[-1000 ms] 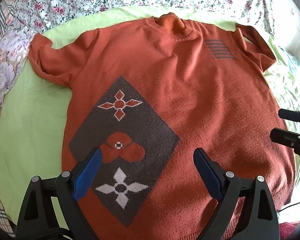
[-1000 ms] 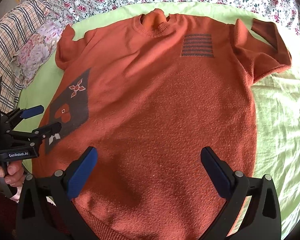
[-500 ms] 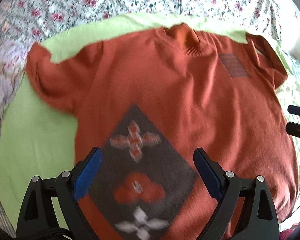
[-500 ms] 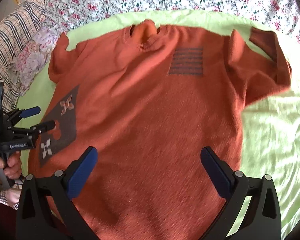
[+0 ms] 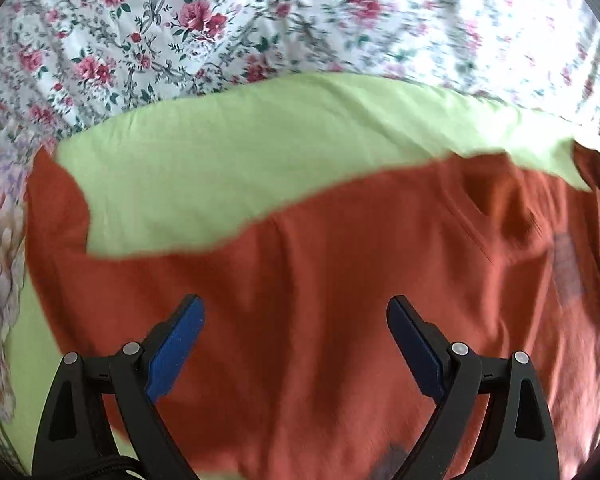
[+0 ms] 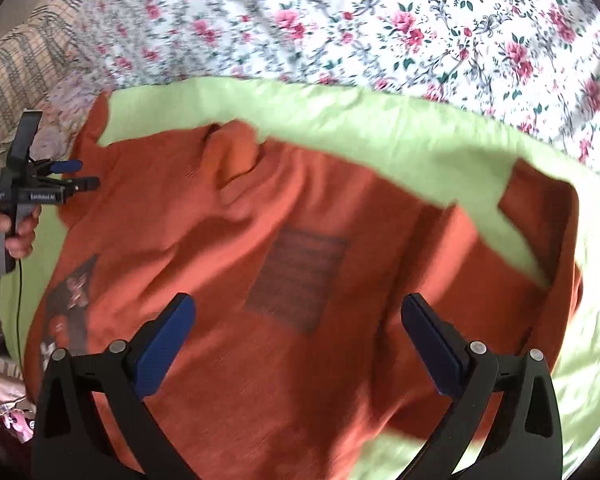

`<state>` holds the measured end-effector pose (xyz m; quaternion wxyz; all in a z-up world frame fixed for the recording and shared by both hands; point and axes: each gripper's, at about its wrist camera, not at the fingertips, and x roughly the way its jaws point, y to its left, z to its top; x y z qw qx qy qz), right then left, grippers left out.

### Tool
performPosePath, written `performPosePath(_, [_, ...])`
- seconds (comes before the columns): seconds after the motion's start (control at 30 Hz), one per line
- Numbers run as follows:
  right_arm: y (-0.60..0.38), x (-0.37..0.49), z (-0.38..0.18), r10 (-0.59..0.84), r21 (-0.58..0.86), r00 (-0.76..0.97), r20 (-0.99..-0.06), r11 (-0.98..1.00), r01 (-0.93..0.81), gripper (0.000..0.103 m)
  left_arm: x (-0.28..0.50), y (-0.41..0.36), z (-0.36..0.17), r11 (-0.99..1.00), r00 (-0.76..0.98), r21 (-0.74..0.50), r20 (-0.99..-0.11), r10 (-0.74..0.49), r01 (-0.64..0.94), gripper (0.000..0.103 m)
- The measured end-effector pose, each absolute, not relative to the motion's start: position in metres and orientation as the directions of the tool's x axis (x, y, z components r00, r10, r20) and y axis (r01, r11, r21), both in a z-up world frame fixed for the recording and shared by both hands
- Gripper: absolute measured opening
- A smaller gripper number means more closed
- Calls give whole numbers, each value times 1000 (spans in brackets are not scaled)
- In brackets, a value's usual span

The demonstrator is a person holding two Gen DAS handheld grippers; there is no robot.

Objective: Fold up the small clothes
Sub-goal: 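Grasp the sweater hem with the left gripper while the right gripper grasps the hem too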

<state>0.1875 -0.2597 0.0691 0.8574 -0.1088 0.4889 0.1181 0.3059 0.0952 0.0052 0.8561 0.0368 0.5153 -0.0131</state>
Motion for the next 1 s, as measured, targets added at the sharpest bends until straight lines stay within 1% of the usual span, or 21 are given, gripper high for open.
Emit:
performPosePath(0.17, [-281, 245, 65, 95, -69, 490, -866, 950, -305, 102, 360, 110, -5, 995, 445, 51, -895, 7, 86, 93])
performPosePath(0.3, [-296, 293, 48, 88, -71, 457, -885, 945, -320, 102, 381, 110, -24, 990, 382, 22, -924, -33, 140, 93])
performPosePath(0.37, [-302, 307, 35, 83, -59, 417, -905, 947, -315, 102, 385, 107, -37, 982, 330, -18, -941, -80, 187, 93])
performPosePath(0.43, [-308, 315, 21, 80, -44, 372, -925, 948, -315, 97, 385, 104, -45, 978, 328, 12, -943, -59, 209, 92])
performPosePath(0.47, [-309, 315, 12, 55, -65, 355, -933, 946, -317, 91, 384, 102, -46, 975, 339, 25, -939, -52, 219, 91])
performPosePath(0.5, [-308, 313, 11, 33, -94, 365, -930, 941, -324, 84, 383, 101, -46, 973, 352, 25, -934, -60, 231, 78])
performPosePath(0.53, [-307, 309, 11, 20, -116, 380, -925, 936, -331, 78, 382, 100, -44, 970, 364, 21, -929, -71, 243, 58])
performPosePath(0.57, [-307, 306, 14, 16, -124, 389, -921, 935, -332, 62, 379, 97, -40, 968, 381, 30, -922, -69, 247, 44])
performPosePath(0.6, [-309, 304, 20, 15, -122, 397, -918, 940, -317, 41, 374, 95, -36, 969, 392, 34, -917, -68, 247, 6])
performPosePath(0.67, [-316, 303, 32, 31, -90, 405, -914, 957, -277, 10, 368, 92, -24, 972, 425, 67, -905, -35, 224, 6])
performPosePath(0.73, [-320, 300, 47, 45, -69, 430, -902, 967, -244, 10, 359, 91, -9, 972, 473, 104, -881, -8, 209, 6])
performPosePath(0.8, [-319, 291, 70, 29, -92, 484, -874, 970, -224, 9, 352, 98, 5, 980, 518, 117, -856, 16, 163, 6])
performPosePath(0.87, [-319, 284, 82, 4, -119, 525, -851, 972, -200, 9, 353, 108, 4, 983, 537, 143, -841, 61, 113, 6])
performPosePath(0.93, [-324, 282, 77, -30, -148, 541, -840, 973, -175, 9, 362, 122, -9, 986, 507, 156, -855, 108, 54, 6])
performPosePath(1.0, [-332, 287, 61, -57, -146, 518, -854, 980, -133, 9, 368, 135, -17, 992, 494, 125, -863, 109, -1, 6])
